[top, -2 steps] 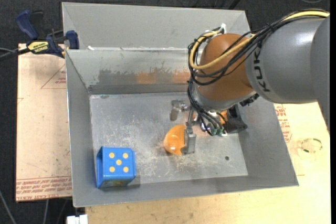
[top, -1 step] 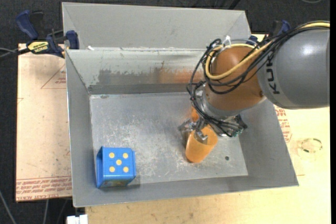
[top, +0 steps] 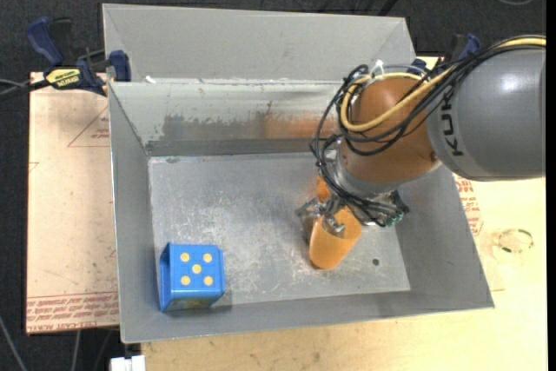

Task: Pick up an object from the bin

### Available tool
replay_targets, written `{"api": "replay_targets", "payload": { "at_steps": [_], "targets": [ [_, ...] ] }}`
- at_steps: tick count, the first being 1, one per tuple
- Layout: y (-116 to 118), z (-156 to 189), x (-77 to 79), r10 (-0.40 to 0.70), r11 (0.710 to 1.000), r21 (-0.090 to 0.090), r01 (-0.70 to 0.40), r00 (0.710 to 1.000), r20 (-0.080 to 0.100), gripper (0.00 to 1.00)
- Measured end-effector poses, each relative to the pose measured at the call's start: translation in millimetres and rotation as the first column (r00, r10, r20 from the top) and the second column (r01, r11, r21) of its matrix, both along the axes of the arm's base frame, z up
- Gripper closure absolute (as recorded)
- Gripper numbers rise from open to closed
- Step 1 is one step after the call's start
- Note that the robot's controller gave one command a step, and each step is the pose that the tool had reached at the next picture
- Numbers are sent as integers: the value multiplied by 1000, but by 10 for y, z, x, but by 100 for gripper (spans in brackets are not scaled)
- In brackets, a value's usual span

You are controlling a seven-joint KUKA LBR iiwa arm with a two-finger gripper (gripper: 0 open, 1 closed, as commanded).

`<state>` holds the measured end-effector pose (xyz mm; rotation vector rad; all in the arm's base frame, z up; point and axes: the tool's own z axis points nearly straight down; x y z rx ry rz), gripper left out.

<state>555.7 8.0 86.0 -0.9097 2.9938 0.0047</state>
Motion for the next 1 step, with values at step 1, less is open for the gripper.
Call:
{"api": "replay_targets", "payload": {
  "at_steps": [1],
  "targets": [
    [0,0,0,0,1000,0,0,1000,0,100]
  ]
}}
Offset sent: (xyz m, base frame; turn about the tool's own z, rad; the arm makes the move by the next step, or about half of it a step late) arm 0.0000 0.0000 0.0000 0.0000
